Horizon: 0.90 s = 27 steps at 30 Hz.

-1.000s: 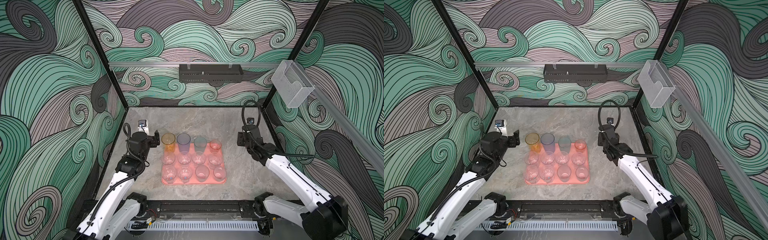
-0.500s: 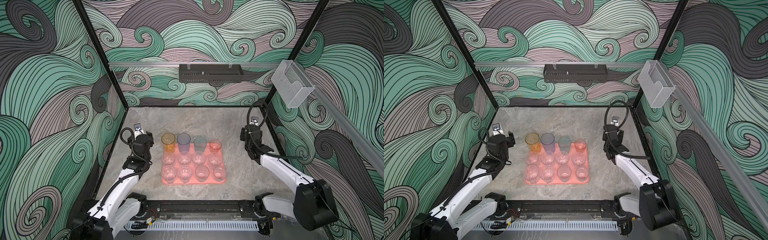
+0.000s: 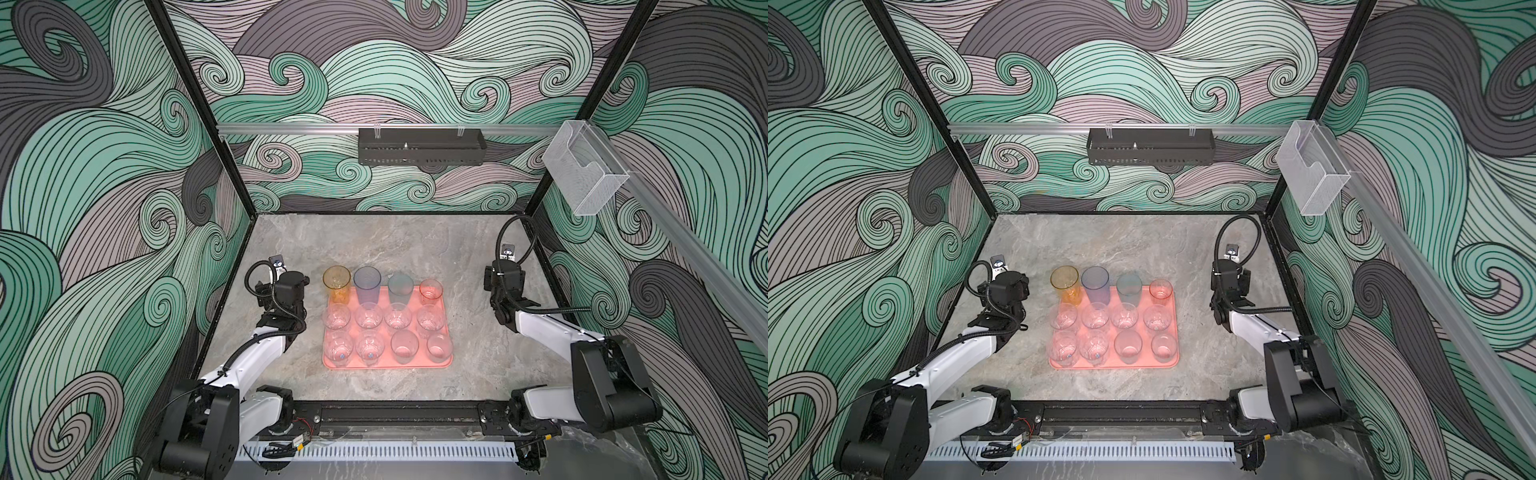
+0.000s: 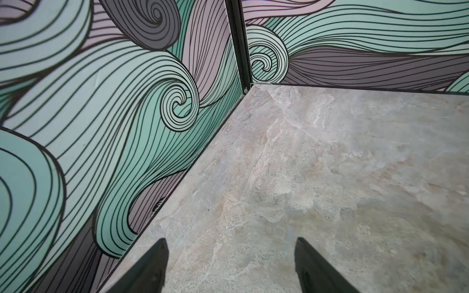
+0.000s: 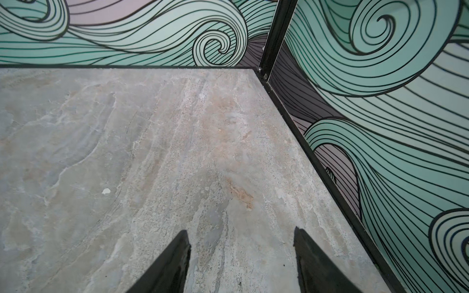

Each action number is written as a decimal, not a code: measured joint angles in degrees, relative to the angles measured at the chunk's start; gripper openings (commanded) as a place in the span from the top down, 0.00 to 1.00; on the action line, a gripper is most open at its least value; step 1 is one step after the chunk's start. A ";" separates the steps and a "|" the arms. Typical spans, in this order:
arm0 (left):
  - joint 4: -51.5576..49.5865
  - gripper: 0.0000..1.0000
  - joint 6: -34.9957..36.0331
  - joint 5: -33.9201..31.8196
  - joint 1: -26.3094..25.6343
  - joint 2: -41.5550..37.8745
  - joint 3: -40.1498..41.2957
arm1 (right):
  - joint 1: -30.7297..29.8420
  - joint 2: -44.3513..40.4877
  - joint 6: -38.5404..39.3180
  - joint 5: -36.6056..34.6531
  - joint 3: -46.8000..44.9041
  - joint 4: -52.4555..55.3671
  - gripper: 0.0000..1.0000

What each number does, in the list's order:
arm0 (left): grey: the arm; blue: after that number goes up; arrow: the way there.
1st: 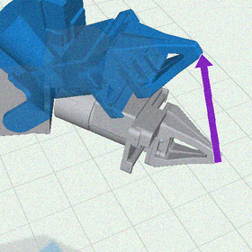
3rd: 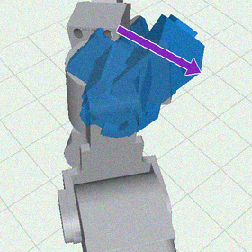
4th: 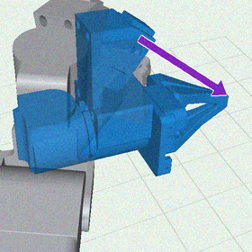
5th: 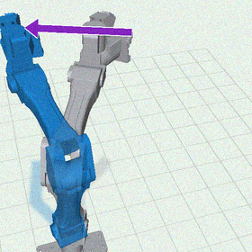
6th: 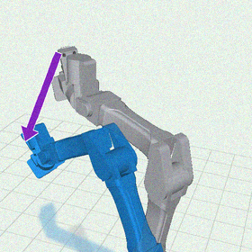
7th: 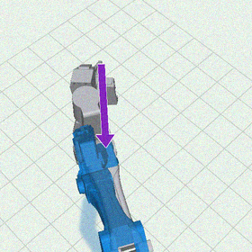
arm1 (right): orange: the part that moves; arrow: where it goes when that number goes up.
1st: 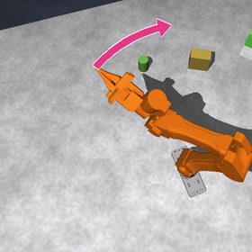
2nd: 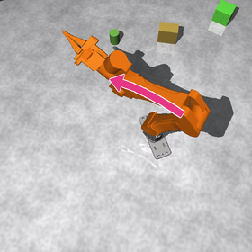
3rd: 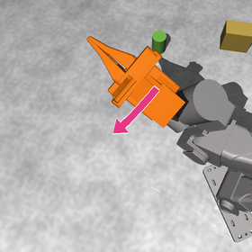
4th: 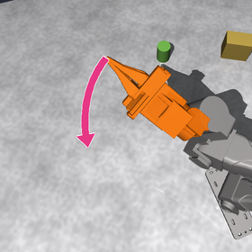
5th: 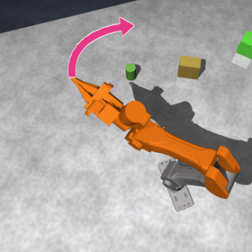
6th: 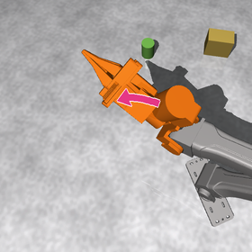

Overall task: Place the glasses into the tray
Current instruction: Reset both arms

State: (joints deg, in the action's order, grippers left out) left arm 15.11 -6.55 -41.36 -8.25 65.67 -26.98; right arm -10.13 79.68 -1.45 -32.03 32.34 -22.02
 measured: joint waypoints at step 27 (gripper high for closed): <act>23.93 0.17 -0.26 29.18 11.56 20.44 4.04 | 6.99 9.05 1.05 19.30 -10.25 -25.40 0.17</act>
State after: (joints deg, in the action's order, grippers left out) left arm 39.05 -6.81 -12.19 3.31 86.11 -22.94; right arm -3.14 88.73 -0.40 -12.73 22.09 -47.42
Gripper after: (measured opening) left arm 0.816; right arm 0.806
